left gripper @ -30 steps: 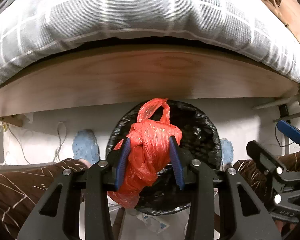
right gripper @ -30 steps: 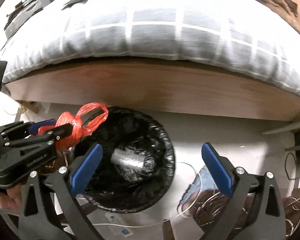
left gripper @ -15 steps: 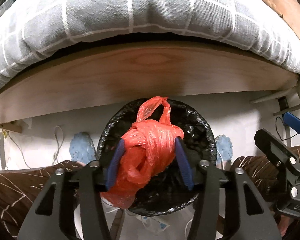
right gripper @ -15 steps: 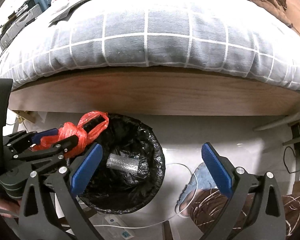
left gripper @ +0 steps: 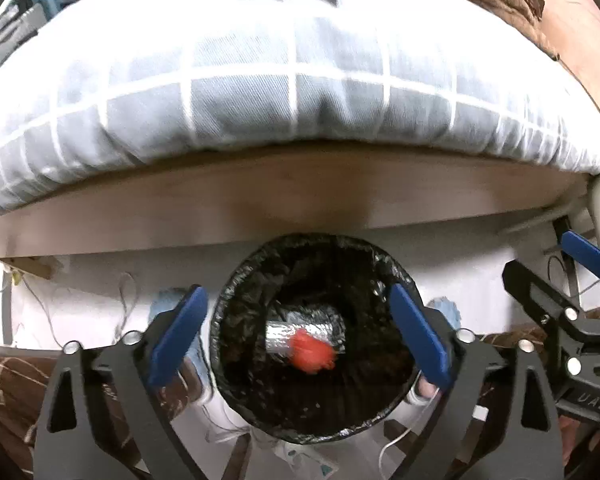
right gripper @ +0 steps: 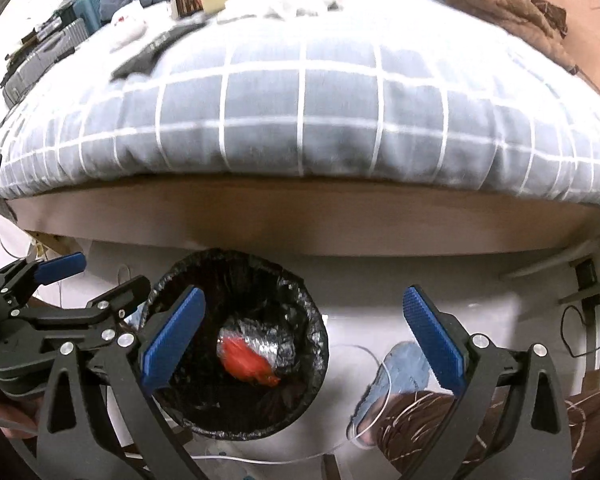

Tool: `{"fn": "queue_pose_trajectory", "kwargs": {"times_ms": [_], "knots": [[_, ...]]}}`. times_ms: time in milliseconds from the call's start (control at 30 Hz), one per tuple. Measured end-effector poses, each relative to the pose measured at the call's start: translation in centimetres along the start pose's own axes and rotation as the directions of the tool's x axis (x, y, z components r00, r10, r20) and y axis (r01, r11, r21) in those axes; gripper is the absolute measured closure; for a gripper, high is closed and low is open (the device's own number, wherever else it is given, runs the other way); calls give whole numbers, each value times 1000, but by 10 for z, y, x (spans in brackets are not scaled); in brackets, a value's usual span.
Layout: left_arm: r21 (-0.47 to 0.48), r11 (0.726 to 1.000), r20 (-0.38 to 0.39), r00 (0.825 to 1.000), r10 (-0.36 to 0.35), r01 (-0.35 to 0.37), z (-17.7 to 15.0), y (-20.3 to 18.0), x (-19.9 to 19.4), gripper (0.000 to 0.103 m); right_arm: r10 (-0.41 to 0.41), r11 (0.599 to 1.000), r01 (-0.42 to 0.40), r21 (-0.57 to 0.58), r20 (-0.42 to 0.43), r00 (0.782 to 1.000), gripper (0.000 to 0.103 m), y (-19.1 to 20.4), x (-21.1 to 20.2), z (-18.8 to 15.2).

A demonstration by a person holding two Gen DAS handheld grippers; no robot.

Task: Collect trash
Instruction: 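Move both open grippers back over the bed toward the remaining trash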

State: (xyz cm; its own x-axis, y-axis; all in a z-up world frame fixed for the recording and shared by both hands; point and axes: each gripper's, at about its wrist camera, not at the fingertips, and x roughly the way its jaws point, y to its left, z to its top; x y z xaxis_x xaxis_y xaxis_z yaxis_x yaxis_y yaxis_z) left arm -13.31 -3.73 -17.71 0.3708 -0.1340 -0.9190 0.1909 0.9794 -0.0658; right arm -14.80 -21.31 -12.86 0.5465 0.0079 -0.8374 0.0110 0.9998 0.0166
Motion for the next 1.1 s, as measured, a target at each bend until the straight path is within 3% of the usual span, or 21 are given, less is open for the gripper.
{"fn": "queue_pose_trajectory", "kwargs": {"times_ms": [267,600,1100], "knots": [[-31,999,103,994,24,-21,10,13,-39,6,2,1000,2,-27,134,991,8,8,-38,14],[-56,998,227,973,43,-31,36,27,-84,6,12,1000,-7,-17,260,965,8,5,-70,45],[-108,991,329,937,115,-83,111,64,-104,6,20,1000,-12,-28,330,944,8,2,-66,119]]}}
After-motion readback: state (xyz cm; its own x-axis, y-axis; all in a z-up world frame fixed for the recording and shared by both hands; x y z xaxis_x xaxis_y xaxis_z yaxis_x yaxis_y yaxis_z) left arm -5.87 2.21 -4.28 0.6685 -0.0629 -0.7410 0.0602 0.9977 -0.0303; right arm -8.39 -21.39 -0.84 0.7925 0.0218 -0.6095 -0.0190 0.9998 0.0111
